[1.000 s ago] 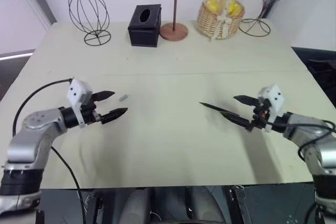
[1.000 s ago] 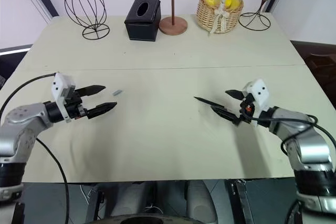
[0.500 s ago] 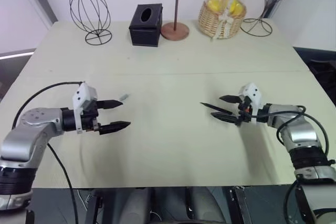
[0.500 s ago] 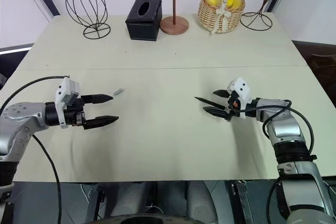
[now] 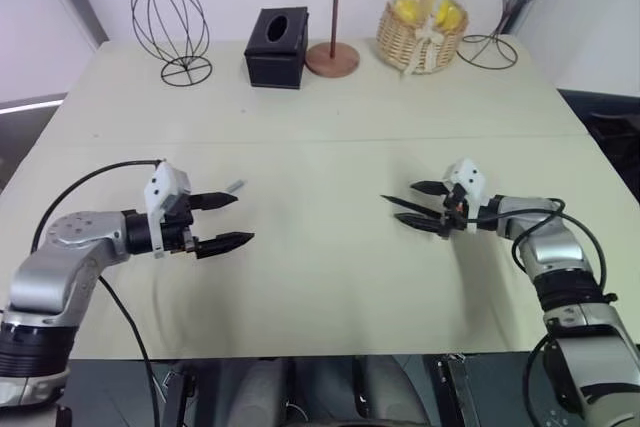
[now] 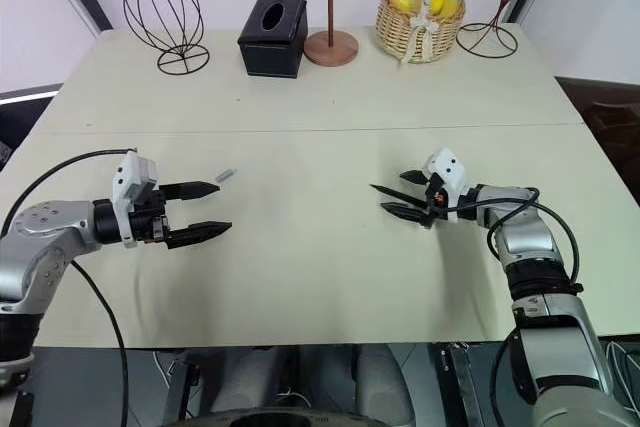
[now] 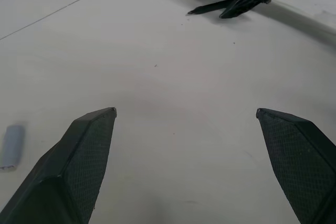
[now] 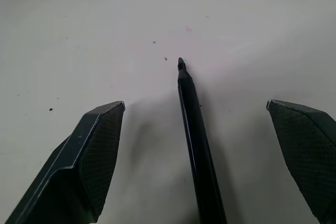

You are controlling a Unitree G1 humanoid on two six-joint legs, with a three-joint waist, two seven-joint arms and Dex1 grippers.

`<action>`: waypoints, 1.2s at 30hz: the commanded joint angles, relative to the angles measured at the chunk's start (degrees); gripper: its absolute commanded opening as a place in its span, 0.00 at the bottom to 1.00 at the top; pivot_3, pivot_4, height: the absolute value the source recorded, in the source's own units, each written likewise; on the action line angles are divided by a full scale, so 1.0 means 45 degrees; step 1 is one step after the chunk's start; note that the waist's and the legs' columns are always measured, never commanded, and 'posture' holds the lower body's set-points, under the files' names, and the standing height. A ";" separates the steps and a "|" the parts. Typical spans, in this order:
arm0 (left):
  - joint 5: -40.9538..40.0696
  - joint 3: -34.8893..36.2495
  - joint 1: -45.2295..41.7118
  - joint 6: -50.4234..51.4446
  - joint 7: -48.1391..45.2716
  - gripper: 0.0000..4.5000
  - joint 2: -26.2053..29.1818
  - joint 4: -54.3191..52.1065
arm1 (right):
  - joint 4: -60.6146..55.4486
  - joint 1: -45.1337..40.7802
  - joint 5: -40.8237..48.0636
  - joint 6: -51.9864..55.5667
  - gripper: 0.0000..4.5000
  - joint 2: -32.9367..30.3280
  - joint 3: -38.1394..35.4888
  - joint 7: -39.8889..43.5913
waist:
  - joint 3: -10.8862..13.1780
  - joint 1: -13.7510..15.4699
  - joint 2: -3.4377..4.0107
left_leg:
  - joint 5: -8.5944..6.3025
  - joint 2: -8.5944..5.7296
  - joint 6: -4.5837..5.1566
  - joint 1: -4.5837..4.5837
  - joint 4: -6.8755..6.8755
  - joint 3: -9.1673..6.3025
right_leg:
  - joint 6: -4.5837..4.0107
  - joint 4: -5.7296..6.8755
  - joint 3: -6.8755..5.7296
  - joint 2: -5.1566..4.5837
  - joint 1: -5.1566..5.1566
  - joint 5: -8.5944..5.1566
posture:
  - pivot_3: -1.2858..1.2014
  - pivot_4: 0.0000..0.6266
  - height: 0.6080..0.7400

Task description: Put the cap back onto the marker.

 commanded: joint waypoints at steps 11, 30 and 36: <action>-0.0047 0.0156 -0.0111 -0.0166 0.0245 1.00 -0.0103 -0.0165 | 0.0049 0.0157 -0.0657 -0.0699 0.01 -0.0092 0.0197 0.0404 | -0.0001 -0.0015 -0.0002 | 0.0000 0.0001 -0.0001 0.0003 0.0001 -0.0002 | 0.0000 0.0000 -0.0001 0.0003 0.0004 0.0000 | 0.52 0.24 1.00; 0.2098 0.0185 -0.2170 -0.3449 -0.0535 1.00 0.0560 0.5067 | -0.5075 -0.0387 -0.0371 0.2083 0.01 -0.0543 0.0482 0.0133 | 0.0000 -0.0012 0.0002 | 0.0005 -0.0002 -0.0009 0.0002 0.0000 0.0002 | -0.0002 0.0027 0.0003 0.0007 -0.0023 -0.0001 | 0.52 0.24 1.00; 0.2725 -0.0090 -0.3839 -0.5359 -0.0459 1.00 -0.0850 0.8306 | -0.6845 0.0127 0.0075 0.3482 0.01 0.0336 0.0518 -0.0831 | -0.0001 0.0102 0.0000 | 0.0004 -0.0013 -0.0008 -0.0008 0.0025 -0.0001 | -0.0001 0.0039 -0.0001 -0.0001 -0.0017 0.0000 | 0.52 0.24 1.00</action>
